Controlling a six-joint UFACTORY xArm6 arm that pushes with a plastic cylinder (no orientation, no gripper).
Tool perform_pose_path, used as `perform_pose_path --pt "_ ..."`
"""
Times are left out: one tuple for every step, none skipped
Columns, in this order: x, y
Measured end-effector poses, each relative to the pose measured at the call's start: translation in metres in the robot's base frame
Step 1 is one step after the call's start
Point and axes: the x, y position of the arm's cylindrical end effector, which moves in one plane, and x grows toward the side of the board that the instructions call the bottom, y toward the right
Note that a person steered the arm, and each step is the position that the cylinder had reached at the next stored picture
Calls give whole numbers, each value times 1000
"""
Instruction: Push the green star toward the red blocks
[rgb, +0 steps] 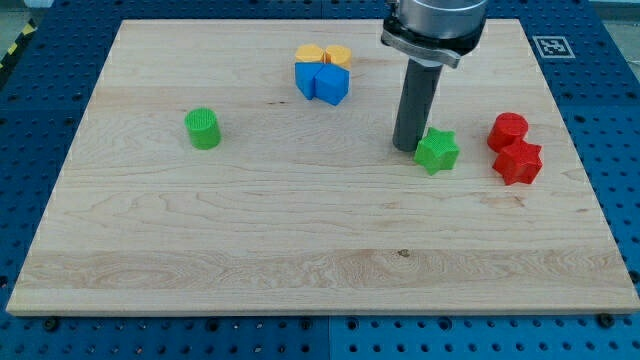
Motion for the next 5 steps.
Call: perform_pose_path --pt "0 0" --pt "1 -4" --pt "7 21" --pt "8 32" --pt "9 30"
